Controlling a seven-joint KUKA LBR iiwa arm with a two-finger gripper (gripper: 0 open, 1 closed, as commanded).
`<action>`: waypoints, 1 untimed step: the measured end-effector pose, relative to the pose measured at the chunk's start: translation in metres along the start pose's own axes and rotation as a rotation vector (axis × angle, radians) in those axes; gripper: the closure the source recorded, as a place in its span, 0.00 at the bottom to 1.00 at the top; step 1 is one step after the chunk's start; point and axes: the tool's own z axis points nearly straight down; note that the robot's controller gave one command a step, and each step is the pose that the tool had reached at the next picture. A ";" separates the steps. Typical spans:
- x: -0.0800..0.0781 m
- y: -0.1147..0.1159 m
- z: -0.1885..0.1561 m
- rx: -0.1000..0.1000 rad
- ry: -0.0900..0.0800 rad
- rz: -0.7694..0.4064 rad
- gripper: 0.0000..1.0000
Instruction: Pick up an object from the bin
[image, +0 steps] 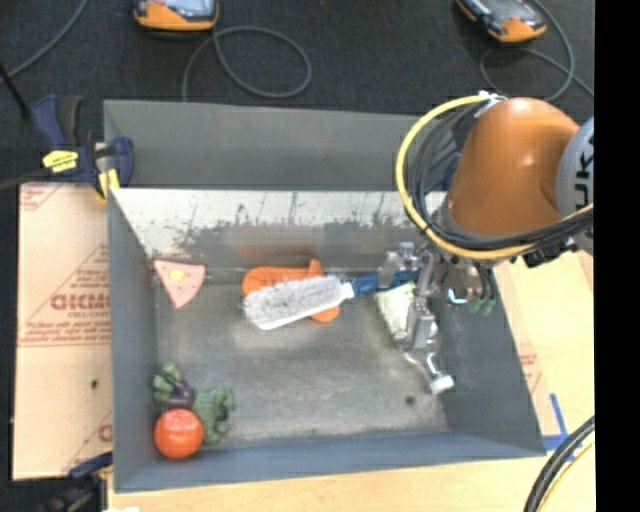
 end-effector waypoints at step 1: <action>-0.001 0.000 -0.005 0.001 -0.008 -0.001 0.00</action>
Offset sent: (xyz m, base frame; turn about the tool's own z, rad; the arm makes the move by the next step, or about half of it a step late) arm 0.0217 0.0256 -0.0727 0.1318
